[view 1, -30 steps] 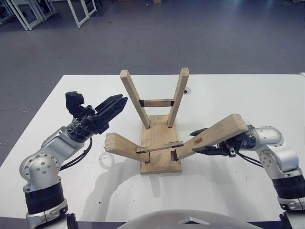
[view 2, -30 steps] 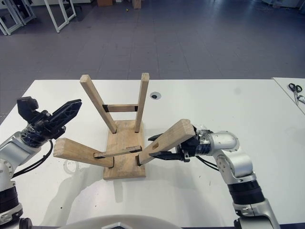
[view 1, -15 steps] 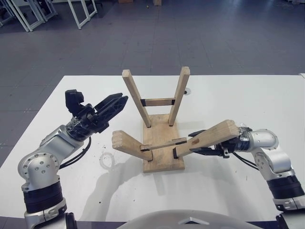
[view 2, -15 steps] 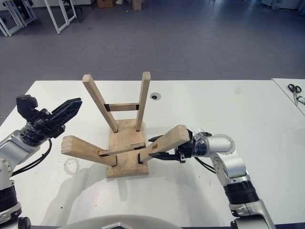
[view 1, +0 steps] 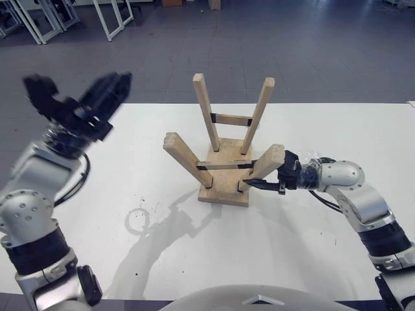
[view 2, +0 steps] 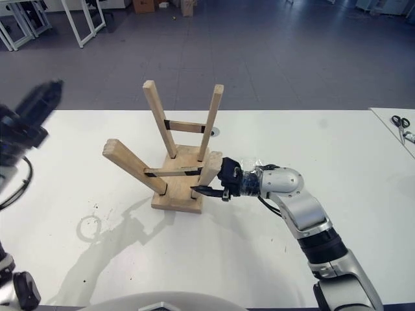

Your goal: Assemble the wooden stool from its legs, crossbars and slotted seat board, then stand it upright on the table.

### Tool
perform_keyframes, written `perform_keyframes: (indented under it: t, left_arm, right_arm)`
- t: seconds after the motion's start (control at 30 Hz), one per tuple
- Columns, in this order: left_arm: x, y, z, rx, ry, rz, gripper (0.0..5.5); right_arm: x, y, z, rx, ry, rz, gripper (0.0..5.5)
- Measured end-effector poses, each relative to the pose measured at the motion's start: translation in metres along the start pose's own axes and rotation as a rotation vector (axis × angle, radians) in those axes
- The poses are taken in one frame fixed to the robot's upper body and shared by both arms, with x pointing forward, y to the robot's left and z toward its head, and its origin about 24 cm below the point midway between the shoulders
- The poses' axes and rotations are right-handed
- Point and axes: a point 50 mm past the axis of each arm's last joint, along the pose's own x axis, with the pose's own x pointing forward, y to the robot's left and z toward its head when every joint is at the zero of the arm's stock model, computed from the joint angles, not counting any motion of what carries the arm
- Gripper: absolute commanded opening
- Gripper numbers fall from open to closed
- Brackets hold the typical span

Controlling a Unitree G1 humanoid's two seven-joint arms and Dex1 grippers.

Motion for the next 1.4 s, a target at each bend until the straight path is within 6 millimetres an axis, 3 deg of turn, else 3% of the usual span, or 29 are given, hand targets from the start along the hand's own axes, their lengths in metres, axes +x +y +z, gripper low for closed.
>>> perform_keyframes:
  t: [0.1,0.17,0.27,0.33,0.43,0.53,0.67,0.8,0.97,1.1,1.17,1.4]
  left_arm:
    - [0.015,-0.006,0.012,0.071,-0.016,0.080,3.95]
    - [0.030,-0.026,0.005,0.138,0.104,0.029,3.95]
    - [0.040,-0.058,-0.014,0.117,0.221,-0.119,3.95]
    - [0.047,-0.078,-0.041,0.117,0.336,-0.140,3.95]
    - [0.055,-0.102,-0.077,0.209,0.500,-0.130,3.95]
    - [0.066,-0.118,-0.094,0.353,0.564,-0.120,3.65]
    - [0.078,-0.121,-0.125,0.522,0.597,-0.023,2.95]
    - [0.078,-0.122,-0.141,0.605,0.553,0.024,2.27]
    - [0.082,-0.123,-0.140,0.716,0.429,0.076,2.27]
    - [0.060,-0.126,-0.182,0.803,0.605,-0.029,2.27]
    - [0.058,-0.125,-0.192,0.849,0.608,-0.037,2.27]
    - [0.063,-0.122,-0.201,0.894,0.562,0.006,2.27]
  right_arm:
    - [0.001,-0.001,0.003,0.055,0.013,-0.009,2.04]
    - [0.001,-0.003,0.002,0.101,0.030,-0.009,2.04]
    - [-0.001,-0.007,0.003,0.109,0.027,-0.018,2.04]
    - [-0.003,-0.008,0.002,0.113,0.025,-0.039,2.04]
    - [-0.004,-0.008,0.001,0.118,0.024,-0.061,2.04]
    - [-0.005,-0.004,-0.001,0.122,0.024,-0.078,2.04]
    - [-0.004,-0.003,-0.001,0.124,0.022,-0.085,2.04]
    - [-0.004,-0.003,-0.002,0.129,0.018,-0.093,2.04]
    - [-0.004,-0.002,-0.003,0.134,0.015,-0.100,2.04]
    - [-0.005,-0.002,-0.004,0.137,0.008,-0.109,2.04]
    - [-0.005,-0.004,-0.003,0.138,0.005,-0.123,2.04]
    - [0.001,-0.003,-0.001,0.113,0.050,-0.082,2.04]
